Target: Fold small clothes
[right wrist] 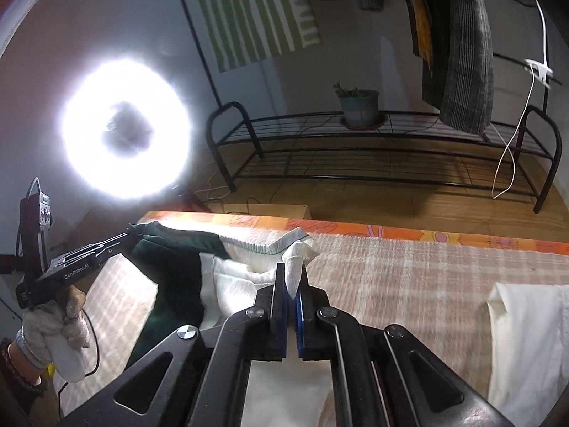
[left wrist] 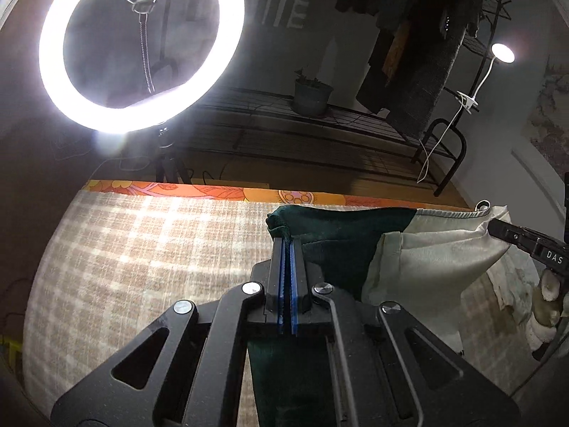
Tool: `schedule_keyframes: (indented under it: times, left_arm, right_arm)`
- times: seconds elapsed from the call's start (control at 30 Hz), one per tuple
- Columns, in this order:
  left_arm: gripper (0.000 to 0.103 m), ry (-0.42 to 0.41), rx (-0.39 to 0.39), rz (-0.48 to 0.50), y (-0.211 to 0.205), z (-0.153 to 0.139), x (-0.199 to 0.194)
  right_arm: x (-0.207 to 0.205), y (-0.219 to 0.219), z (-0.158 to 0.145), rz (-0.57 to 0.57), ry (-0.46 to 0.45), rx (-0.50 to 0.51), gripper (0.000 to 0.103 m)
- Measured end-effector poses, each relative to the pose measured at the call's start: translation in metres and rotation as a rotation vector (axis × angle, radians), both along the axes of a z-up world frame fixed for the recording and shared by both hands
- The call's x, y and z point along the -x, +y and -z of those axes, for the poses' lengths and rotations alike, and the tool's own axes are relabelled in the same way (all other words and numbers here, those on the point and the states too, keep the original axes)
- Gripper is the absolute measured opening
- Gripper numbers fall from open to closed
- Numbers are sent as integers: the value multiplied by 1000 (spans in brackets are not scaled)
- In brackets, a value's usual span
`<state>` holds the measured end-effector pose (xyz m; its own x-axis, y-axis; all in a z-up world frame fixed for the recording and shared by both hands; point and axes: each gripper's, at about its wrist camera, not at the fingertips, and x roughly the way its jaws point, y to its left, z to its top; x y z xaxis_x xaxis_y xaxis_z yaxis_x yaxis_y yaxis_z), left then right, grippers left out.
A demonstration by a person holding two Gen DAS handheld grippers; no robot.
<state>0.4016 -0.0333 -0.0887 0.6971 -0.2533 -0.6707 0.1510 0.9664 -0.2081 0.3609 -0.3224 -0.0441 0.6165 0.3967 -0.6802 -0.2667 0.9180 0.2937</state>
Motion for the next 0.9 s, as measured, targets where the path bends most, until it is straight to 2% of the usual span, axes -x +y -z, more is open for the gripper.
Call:
schedule_keyframes:
  times: [0.2,0.37,0.5,0.7,0.8,0.9]
  left_arm:
    - [0,-12,3,11,2,-13,69]
    - [0,-3,-5,14,4,-3,128]
    - [0,23,-15,10,10,16,168]
    - [0,55,-29,-9,18,42,204]
    - [0,54,-39,12,16,48,219]
    - [0,43,-104,56,10,54,236]
  right_arm:
    - [62,11,-18,-27,-18,24,0]
    - [123,21,-18,-36,-31,36,0]
    - [165,27,0,-48,-15,35,0]
    - [208,27,24,-46,-6,66,0]
    - [227,25,31,-48,-18,88,1]
    - [247,21,36,-57,-20,103,5]
